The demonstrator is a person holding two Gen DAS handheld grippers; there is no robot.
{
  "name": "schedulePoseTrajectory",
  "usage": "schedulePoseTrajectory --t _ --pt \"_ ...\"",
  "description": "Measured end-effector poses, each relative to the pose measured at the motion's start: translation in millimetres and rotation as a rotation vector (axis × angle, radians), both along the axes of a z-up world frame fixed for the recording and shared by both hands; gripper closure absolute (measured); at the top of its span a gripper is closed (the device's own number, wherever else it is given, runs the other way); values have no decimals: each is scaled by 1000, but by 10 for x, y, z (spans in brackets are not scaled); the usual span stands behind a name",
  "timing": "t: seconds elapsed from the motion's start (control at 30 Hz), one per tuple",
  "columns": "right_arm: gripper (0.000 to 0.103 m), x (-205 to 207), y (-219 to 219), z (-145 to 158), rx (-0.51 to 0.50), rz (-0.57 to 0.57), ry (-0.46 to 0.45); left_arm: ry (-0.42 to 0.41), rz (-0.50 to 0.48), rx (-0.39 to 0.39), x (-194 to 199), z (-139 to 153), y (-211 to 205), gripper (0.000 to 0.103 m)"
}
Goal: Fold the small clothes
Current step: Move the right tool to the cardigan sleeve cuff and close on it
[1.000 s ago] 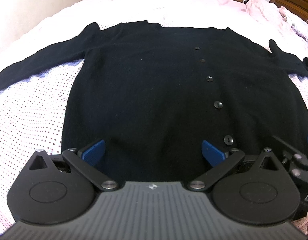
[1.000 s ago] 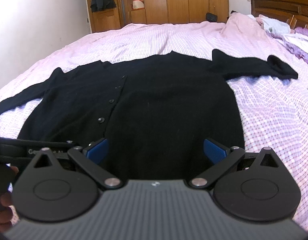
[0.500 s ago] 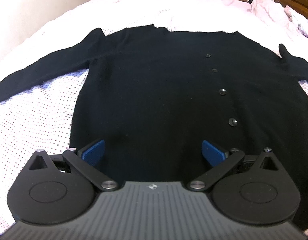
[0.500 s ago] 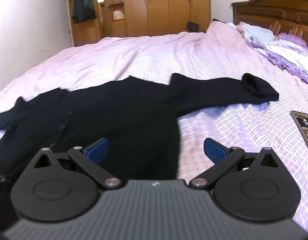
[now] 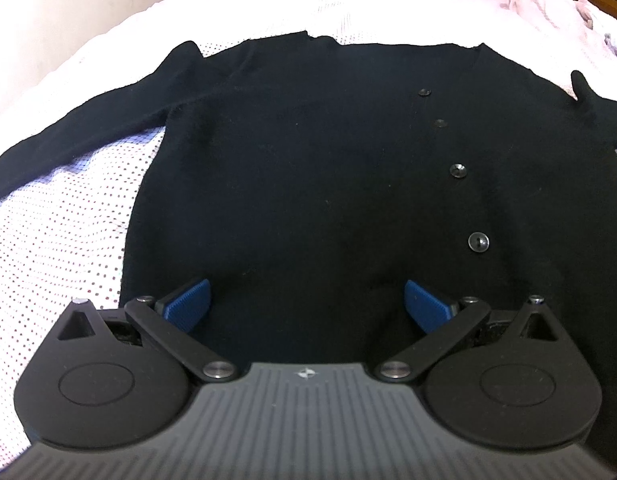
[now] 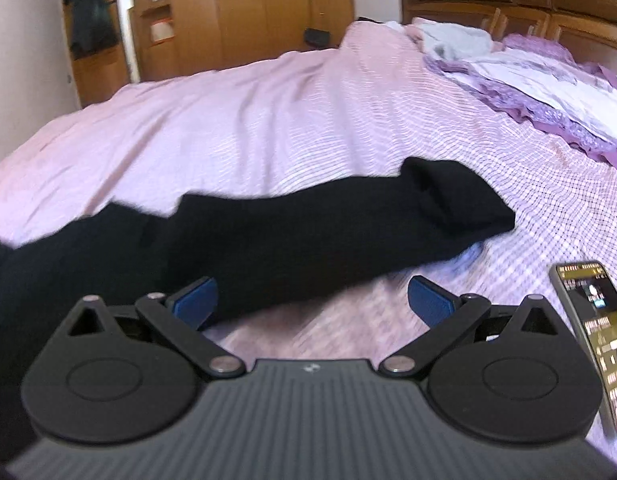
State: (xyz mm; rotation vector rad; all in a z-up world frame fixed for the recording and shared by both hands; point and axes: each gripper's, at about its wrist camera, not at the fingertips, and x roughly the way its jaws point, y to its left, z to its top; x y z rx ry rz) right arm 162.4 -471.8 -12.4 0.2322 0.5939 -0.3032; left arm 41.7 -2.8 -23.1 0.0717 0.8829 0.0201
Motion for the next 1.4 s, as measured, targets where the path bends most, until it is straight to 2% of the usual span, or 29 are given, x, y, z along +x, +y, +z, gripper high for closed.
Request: schedulePoseTrajectory --t 0.17,0.37,0.47,0.5,0.53,0.57,0.6,0.63,0.67,0.7,0.8,1.0,1.07,1.17,1.2,1.27,1.3,1.33,1.4 --pt "0 249 -426 -139 112 -117 5 -5 3 -1 7 -32 1 0" --pt "0 519 -686 -366 113 -208 67 -1 3 -12 27 -54 21 0" --pt "0 565 -780 -431 159 -244 32 -6 -5 -5 18 -63 25 0" --pt "7 574 -790 -425 161 -251 9 -7 -6 -5 17 -65 21 0" --pt "20 591 -785 -406 158 -243 -8 -8 -7 -5 15 -68 22 0" --pt "29 599 -774 -384 152 -235 -22 -9 -8 -5 15 -74 23 0" --pt "48 609 -779 -356 149 -225 -34 -8 -8 -6 15 -80 24 0" --pt "74 626 -772 -321 143 -213 -45 -6 -6 -9 15 -84 31 0" --pt "87 632 -750 -280 132 -200 -50 -3 -6 -12 20 -90 35 0" --pt "95 630 -725 -236 121 -193 -56 -2 -7 -12 23 -95 36 0" --pt "100 534 -589 -44 55 -162 -134 1 -13 -7 35 -103 31 0" --pt "101 278 -263 441 -88 -89 -286 -1 -21 -8 31 -102 41 0" --pt "101 198 -135 592 -118 -31 -317 -5 -22 -9 21 -102 41 0" --pt "98 155 -131 692 -13 58 -302 -12 -25 -8 0 -101 38 0" --pt "97 162 -167 668 46 70 -283 -14 -25 -10 -5 -101 40 0" --pt "94 196 -215 583 100 69 -238 -16 -25 -12 -17 -103 42 0" --pt "82 211 -236 516 110 57 -208 -17 -24 -12 -22 -102 39 0" --pt "53 213 -251 452 120 44 -188 -18 -25 -12 -27 -103 39 0" --pt "18 182 -325 318 165 6 -179 -21 -28 -12 -32 -104 41 0"
